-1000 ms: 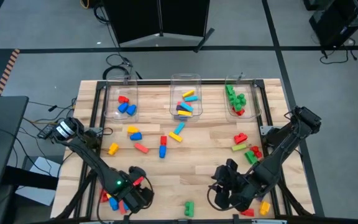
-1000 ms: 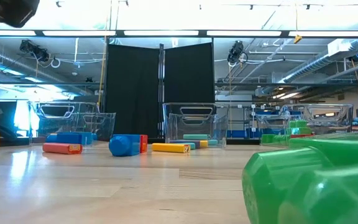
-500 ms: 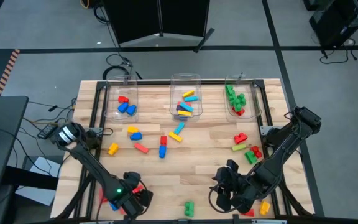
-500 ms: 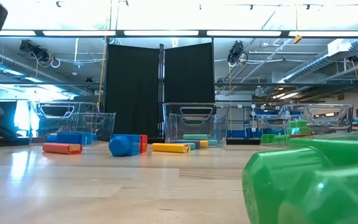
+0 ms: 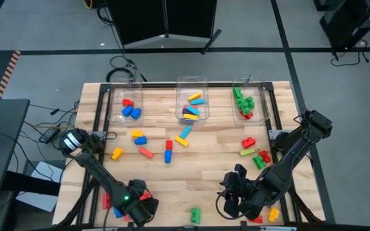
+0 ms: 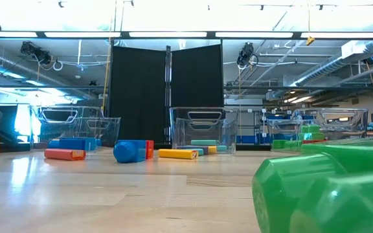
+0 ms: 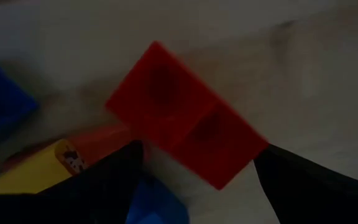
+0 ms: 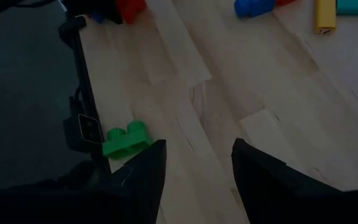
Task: Sort blocks by size
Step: Put the red 2 stud game piece into the right transparent bin
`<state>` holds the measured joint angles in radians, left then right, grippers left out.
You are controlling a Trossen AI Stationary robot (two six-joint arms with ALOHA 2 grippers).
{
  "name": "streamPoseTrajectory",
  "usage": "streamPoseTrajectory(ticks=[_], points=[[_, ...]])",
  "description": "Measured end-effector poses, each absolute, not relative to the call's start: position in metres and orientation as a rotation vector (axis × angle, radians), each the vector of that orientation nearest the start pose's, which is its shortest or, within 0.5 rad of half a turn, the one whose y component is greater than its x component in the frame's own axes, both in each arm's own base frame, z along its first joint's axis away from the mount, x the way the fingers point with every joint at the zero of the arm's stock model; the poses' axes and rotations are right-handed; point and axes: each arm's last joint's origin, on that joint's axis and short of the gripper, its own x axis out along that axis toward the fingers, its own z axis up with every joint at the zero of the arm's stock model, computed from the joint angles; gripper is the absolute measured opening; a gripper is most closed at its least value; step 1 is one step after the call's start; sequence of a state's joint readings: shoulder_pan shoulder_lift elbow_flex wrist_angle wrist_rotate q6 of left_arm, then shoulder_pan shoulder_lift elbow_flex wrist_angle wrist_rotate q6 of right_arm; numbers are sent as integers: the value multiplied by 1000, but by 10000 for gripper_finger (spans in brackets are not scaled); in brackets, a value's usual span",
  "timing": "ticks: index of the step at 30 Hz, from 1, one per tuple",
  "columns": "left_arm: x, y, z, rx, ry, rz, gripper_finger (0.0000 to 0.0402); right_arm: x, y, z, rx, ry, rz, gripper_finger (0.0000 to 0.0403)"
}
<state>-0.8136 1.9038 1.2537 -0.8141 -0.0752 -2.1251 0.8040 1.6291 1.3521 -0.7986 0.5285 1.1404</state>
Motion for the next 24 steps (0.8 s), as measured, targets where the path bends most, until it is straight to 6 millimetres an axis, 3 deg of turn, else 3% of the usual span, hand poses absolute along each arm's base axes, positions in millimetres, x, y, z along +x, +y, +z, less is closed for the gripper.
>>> streamPoseTrajectory(ticks=[17,24], points=[[258,-219,154,-1055,1231,1061,319,240,228,276,394,840,-250,190],[263,-213,154,-1049,1330,1033,298,240,228,276,395,840,-250,190]])
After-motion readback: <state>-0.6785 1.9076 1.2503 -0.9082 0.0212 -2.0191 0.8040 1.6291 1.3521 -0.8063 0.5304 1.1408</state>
